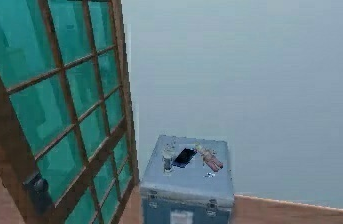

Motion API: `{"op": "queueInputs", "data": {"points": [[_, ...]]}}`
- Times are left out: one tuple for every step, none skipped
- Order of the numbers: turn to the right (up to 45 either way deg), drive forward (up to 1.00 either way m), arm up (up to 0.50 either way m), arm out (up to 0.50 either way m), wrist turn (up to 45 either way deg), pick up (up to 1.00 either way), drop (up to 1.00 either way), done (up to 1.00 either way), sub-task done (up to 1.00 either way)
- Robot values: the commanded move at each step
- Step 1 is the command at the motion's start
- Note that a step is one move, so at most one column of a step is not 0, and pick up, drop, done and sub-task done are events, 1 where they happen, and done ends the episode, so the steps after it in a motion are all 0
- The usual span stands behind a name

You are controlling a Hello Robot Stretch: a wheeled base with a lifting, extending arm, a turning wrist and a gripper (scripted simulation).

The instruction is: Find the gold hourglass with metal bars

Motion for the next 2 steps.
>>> {"op": "queueInputs", "data": {"points": [[-33.0,0.0,0.0,0.0,0.0,0.0,0.0,0.0,0.0],[0.0,0.3,0.0,0.0,0.0,0.0,0.0,0.0,0.0]]}}
